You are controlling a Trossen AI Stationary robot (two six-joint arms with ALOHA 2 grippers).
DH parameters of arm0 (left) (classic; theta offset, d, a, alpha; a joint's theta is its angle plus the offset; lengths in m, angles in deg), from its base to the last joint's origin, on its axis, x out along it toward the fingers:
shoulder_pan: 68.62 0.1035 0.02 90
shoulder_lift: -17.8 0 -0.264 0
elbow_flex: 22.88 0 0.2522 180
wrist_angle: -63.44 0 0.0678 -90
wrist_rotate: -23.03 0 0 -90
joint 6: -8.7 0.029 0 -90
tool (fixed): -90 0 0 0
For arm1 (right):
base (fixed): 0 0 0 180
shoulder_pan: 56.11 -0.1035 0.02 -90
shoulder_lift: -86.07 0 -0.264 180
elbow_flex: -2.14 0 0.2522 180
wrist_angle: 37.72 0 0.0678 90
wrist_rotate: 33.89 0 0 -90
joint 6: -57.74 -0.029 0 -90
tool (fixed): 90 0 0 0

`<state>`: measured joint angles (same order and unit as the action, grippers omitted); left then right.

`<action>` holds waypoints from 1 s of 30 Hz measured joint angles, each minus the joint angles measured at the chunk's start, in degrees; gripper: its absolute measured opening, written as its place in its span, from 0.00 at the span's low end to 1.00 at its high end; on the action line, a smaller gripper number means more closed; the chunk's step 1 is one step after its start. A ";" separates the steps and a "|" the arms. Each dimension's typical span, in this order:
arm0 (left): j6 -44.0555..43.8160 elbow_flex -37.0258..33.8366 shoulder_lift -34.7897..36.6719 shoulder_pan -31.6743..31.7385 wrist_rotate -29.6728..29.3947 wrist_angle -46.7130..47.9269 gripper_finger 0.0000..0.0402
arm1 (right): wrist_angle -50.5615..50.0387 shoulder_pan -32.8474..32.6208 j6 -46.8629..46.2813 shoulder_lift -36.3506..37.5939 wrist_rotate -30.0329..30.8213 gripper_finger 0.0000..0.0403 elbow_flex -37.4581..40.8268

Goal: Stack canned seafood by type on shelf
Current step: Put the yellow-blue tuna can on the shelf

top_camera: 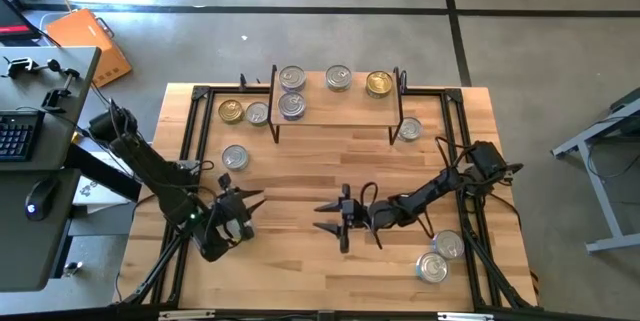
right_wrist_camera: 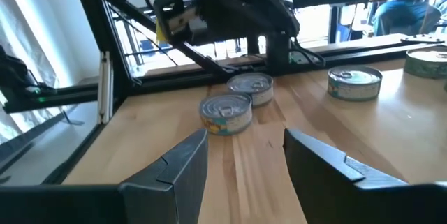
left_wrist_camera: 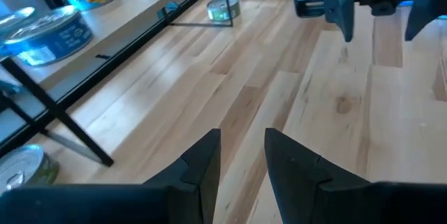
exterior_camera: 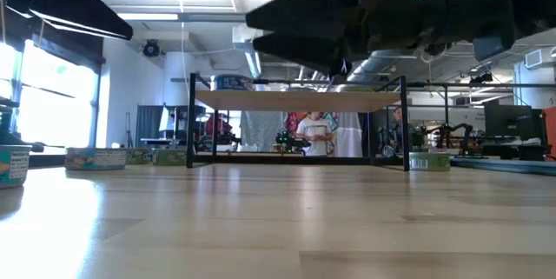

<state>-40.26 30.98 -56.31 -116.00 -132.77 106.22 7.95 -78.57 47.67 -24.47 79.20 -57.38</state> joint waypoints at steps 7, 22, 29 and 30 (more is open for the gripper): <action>-4.62 0.00 -7.60 0.16 -1.42 -3.68 0.26 | -0.80 0.00 0.25 -0.04 -0.83 0.45 -0.35; -18.07 -0.04 -11.01 -18.26 -13.25 -5.84 0.27 | -3.69 -0.09 0.05 -0.09 -1.12 0.45 -0.31; -3.02 -0.04 -14.49 -22.75 -2.86 -12.88 0.28 | -3.90 -0.09 0.04 -0.09 -2.19 0.45 -0.31; -1.37 -0.04 -15.55 -22.50 -1.66 -13.77 0.29 | -3.90 -0.09 0.03 -0.09 -2.19 0.45 -0.31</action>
<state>-41.63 30.94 -71.87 -138.50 -134.43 92.45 4.05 -78.66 47.70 -24.56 77.02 -57.68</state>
